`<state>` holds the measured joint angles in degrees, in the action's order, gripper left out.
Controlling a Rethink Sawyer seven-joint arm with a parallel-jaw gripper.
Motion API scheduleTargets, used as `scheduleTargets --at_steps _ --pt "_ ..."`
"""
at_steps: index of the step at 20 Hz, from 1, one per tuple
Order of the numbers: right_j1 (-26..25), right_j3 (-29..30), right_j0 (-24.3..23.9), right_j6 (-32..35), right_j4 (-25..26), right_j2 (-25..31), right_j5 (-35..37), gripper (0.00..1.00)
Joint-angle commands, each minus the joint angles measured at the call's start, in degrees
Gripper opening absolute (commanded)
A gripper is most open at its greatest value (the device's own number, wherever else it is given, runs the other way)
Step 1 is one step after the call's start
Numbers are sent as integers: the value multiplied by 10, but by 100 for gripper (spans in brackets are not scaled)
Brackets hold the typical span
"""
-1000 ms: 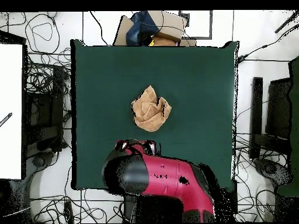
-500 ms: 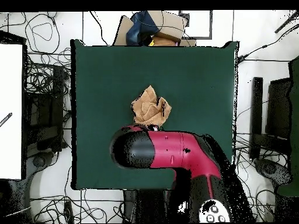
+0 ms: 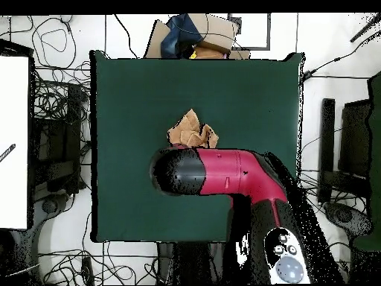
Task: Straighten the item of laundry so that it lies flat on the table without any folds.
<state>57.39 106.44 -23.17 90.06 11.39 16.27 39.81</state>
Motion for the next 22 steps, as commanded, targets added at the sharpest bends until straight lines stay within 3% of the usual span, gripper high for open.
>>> scheduleTargets --at_steps 1,22 --pt "-50 -12 -17 -29 37 26 12 100" --pt "-93 2 -9 137 -30 -18 -156 100"
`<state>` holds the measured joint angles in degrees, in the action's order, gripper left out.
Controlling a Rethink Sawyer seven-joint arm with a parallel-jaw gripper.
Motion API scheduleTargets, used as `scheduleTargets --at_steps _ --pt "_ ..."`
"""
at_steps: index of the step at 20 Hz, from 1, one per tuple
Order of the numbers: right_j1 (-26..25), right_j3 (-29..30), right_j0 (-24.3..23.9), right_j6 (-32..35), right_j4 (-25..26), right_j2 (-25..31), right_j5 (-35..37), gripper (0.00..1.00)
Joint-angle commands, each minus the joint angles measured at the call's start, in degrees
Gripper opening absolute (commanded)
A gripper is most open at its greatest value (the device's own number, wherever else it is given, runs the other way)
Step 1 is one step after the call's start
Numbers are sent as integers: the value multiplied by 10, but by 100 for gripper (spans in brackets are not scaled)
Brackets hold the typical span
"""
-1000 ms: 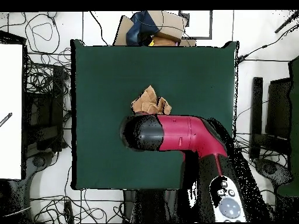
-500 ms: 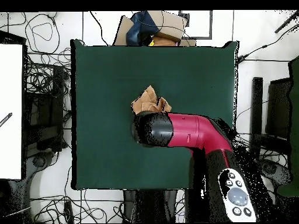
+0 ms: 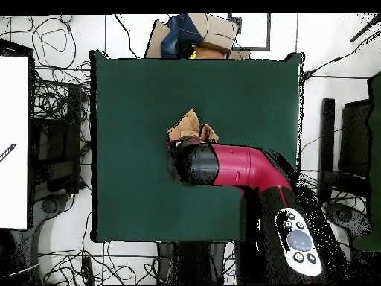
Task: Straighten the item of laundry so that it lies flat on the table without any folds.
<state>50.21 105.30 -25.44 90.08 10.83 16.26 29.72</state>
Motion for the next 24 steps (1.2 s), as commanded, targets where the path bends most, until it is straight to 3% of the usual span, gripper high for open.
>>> scheduleTargets --at_steps 1,3,6,11,16,24 --pt "-21 11 15 138 -28 -21 -59 100" --pt "-19 10 17 130 -24 -25 -63 100" --pt "-10 -17 20 87 -10 -29 -1 100" --pt "-41 -82 30 75 7 -49 41 100" --pt "-61 -102 29 67 17 -60 38 100" --pt "-92 -107 59 137 2 -120 -20 100"
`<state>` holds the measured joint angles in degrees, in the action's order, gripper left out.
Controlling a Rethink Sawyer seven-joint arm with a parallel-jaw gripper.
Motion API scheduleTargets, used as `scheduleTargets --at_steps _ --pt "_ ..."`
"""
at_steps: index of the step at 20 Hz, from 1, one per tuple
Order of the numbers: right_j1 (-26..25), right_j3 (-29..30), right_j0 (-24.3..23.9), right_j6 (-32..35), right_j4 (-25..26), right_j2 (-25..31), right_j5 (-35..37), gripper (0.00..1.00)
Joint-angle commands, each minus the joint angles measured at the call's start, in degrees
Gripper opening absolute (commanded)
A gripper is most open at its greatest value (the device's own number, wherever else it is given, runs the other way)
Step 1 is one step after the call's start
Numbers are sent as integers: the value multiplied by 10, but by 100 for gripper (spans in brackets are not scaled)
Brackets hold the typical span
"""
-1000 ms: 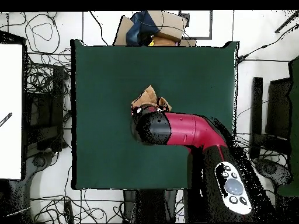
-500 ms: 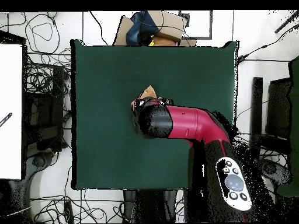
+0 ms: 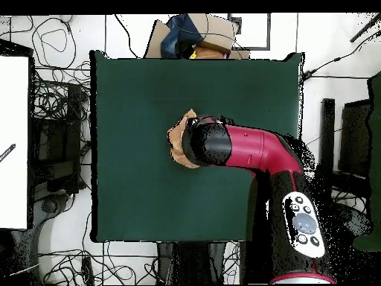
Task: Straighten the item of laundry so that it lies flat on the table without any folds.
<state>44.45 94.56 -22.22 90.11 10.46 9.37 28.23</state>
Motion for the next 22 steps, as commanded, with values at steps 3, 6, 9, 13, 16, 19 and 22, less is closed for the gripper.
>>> scheduleTargets --at_steps 3,6,9,13,16,19,22 --pt "-39 12 22 130 0 -52 -25 100" --pt "-45 27 20 139 -11 -55 -37 100" --pt "-51 43 15 138 -17 -54 -49 100" --pt "-47 49 17 136 -21 -56 -51 100" --pt "-43 55 14 126 -22 -50 -51 100" --pt "-45 35 24 80 6 -57 0 100" --pt "-44 23 25 59 12 -52 29 100"
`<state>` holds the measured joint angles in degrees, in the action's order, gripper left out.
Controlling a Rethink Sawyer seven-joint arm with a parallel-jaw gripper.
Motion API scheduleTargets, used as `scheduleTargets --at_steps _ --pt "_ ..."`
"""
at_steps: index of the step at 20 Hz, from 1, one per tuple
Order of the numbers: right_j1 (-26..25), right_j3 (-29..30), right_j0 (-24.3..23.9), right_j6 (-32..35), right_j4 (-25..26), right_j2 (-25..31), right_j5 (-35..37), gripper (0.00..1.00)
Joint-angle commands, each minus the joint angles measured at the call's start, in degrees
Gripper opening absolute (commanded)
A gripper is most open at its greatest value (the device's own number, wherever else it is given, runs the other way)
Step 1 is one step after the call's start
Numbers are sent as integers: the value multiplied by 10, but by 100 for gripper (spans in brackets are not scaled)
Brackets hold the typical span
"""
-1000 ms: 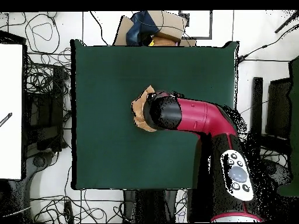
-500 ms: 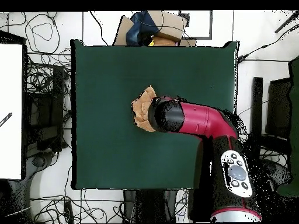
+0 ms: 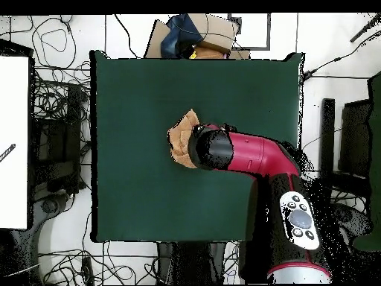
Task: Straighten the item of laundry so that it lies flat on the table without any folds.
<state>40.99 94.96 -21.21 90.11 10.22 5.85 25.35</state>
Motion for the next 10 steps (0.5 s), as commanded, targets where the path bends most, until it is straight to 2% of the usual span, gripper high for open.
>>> scheduleTargets --at_steps 1,10 --pt "-9 20 15 59 13 -16 59 100" --pt "-12 29 13 55 8 -5 65 100"
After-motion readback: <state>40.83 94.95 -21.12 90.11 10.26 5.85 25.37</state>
